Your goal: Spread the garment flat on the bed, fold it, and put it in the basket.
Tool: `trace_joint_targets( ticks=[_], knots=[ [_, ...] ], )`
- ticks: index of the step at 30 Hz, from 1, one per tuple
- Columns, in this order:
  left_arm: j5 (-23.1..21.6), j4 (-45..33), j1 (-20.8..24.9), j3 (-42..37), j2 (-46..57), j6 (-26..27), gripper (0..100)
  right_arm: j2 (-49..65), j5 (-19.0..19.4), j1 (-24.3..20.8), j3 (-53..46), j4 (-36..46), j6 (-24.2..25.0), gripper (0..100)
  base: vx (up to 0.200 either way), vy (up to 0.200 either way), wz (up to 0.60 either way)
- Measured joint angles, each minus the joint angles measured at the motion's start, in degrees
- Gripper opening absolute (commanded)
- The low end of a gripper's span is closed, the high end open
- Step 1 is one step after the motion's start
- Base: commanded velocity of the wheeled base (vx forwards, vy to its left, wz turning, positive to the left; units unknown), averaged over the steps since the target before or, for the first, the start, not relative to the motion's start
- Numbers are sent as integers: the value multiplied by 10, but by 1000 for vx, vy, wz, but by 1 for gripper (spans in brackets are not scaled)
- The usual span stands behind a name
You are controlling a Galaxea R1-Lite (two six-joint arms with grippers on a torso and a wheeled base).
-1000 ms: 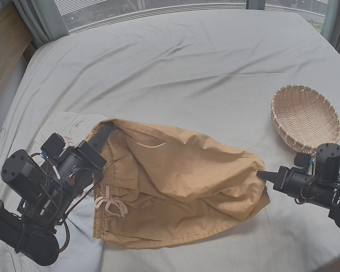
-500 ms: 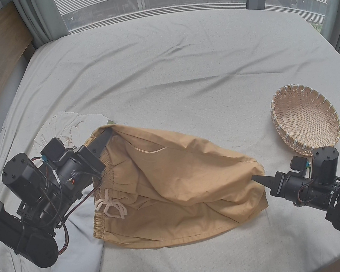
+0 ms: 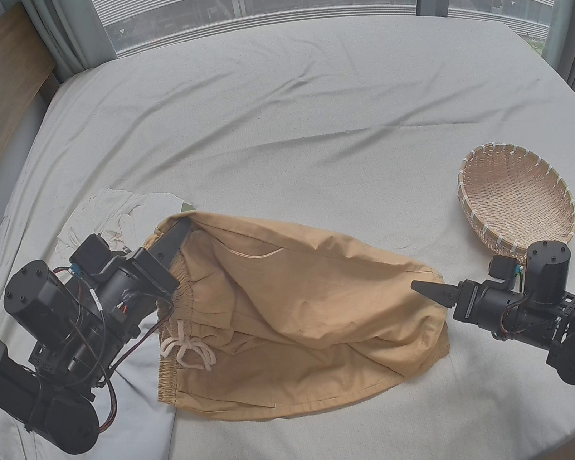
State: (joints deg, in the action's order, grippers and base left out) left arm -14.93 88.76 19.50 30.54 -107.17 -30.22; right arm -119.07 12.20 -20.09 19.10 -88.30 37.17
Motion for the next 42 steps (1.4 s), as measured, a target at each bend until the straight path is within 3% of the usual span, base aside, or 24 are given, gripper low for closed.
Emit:
trace_joint_targets(
  ticks=[13,14,25,35,42],
  knots=[
    [0,0,0,0,0,0,0,3,2,-7,19,0,2,100,0,0,0],
    [0,0,0,0,0,0,0,-1,2,-6,20,0,2,0,0,0,0],
    [0,0,-2,-4,0,-3,0,-19,3,-16,14,0,5,0,0,0,0],
    [-2,-1,-10,-44,-4,-5,0,40,23,-103,-80,0,8,0,0,0,0],
    [-2,0,-31,-61,-14,-5,0,16,24,-117,-101,0,7,0,0,0,0]
  ],
)
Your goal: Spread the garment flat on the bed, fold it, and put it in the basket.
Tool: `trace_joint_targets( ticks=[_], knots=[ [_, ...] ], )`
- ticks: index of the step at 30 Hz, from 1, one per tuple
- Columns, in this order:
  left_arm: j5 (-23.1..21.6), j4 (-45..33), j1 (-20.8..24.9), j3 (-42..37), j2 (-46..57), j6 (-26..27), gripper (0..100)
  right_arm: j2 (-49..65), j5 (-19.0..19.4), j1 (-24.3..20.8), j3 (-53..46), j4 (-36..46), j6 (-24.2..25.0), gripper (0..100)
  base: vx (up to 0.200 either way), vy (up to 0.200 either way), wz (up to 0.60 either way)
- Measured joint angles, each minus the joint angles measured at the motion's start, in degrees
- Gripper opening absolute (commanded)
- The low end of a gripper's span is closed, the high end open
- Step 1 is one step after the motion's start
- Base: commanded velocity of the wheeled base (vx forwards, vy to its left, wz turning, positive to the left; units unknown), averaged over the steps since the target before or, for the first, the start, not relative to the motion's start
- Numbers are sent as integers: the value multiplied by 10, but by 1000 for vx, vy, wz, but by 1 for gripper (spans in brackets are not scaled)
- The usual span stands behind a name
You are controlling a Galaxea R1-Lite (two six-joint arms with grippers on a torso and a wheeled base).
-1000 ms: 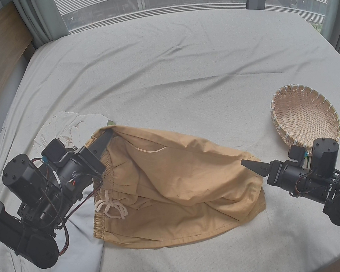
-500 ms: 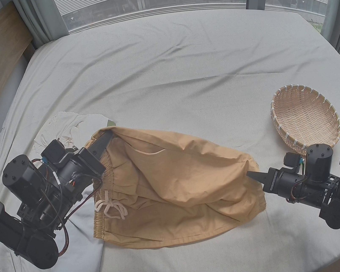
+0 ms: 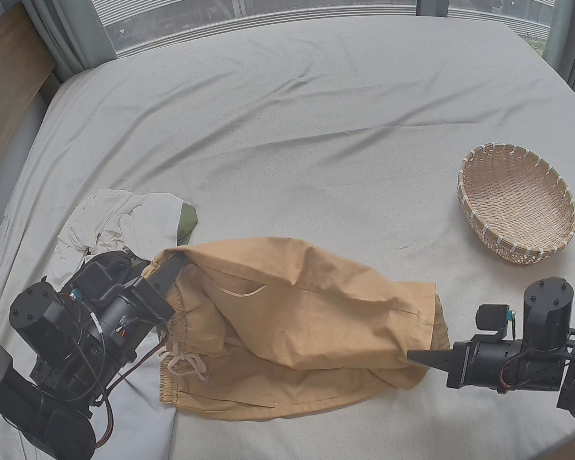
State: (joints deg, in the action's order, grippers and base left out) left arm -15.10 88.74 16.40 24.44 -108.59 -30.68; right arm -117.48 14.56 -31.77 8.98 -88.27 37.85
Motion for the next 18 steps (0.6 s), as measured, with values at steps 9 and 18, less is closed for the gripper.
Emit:
trace_joint_targets(
  ticks=[9,18],
  knots=[
    [0,0,-7,-8,-4,0,0,-41,-4,6,2,-1,-10,100,0,0,0],
    [1,1,-7,-7,-4,1,0,-47,-7,63,44,-2,-10,100,0,0,0]
  ],
)
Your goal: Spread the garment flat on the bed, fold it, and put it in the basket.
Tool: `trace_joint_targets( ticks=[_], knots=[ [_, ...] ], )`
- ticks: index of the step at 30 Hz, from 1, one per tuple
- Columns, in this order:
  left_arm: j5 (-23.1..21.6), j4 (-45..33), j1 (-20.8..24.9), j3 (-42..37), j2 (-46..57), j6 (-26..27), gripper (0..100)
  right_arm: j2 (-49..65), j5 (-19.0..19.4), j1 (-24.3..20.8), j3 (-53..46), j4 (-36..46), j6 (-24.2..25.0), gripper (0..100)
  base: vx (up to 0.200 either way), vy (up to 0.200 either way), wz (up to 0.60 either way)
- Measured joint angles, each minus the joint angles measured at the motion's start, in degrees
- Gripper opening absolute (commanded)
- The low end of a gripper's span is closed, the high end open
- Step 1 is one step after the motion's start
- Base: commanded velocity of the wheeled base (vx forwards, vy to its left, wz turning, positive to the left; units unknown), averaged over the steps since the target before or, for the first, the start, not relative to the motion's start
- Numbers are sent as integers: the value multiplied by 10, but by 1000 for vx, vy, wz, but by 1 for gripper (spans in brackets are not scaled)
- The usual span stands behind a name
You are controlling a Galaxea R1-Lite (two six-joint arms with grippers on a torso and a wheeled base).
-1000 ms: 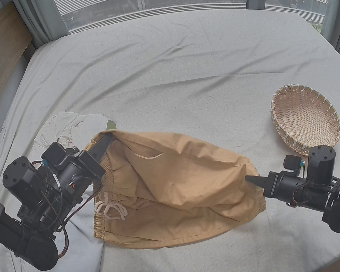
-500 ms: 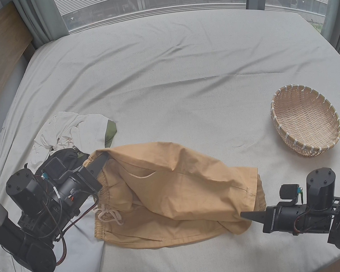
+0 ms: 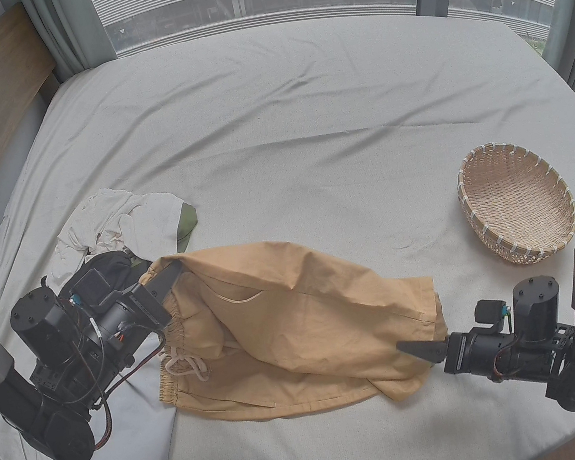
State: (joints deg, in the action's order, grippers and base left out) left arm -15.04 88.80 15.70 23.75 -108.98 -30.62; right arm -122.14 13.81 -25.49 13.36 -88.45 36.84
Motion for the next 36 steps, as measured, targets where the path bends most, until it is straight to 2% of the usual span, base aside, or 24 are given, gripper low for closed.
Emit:
trace_joint_targets(
  ticks=[7,22,36],
  knots=[
    [0,0,1,0,0,1,0,5,1,20,31,1,15,100,0,0,0],
    [0,0,1,0,0,1,0,48,0,16,24,2,22,100,0,0,0],
    [0,0,0,0,1,1,0,6,1,-4,51,1,27,100,0,0,0]
  ],
)
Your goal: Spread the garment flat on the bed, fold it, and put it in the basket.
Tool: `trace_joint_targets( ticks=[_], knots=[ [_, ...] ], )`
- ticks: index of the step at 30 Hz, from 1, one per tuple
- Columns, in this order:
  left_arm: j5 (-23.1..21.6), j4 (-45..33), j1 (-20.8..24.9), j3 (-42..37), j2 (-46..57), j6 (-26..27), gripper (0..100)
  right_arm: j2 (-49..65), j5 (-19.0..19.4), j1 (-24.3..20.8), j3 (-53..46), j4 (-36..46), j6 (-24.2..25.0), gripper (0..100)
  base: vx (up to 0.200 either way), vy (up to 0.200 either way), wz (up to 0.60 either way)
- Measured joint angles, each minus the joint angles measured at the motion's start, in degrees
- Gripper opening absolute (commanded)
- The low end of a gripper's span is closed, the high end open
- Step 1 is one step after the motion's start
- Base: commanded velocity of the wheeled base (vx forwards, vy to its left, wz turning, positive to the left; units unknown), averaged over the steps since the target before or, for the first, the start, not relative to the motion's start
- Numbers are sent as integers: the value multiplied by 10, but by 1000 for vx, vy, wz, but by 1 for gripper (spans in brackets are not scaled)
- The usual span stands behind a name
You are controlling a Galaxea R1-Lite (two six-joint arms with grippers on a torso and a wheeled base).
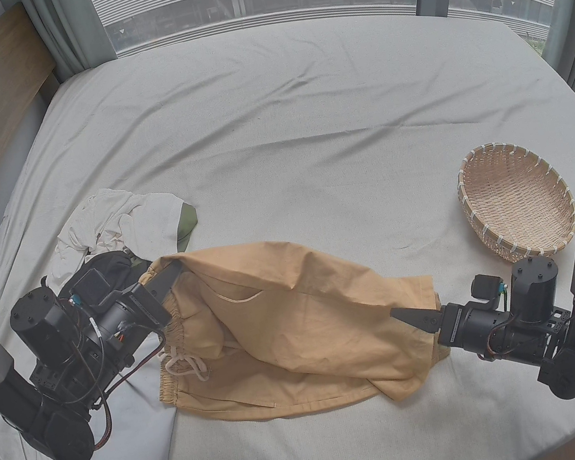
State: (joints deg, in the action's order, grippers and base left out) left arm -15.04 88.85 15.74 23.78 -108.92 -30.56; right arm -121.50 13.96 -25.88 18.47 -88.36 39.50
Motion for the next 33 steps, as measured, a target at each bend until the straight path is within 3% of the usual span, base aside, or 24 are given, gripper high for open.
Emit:
trace_joint_targets(
  ticks=[14,29,30,33],
  knots=[
    [0,0,0,-3,1,0,0,-7,2,-32,57,0,-4,100,0,0,0],
    [0,0,-1,-3,2,1,0,-24,0,-29,51,1,-23,100,0,0,0],
    [0,0,-1,-3,2,1,0,-25,0,-28,50,1,-25,0,0,0,0],
    [0,0,-1,-3,2,1,0,-27,-1,-28,49,1,-30,0,0,0,0]
  ],
)
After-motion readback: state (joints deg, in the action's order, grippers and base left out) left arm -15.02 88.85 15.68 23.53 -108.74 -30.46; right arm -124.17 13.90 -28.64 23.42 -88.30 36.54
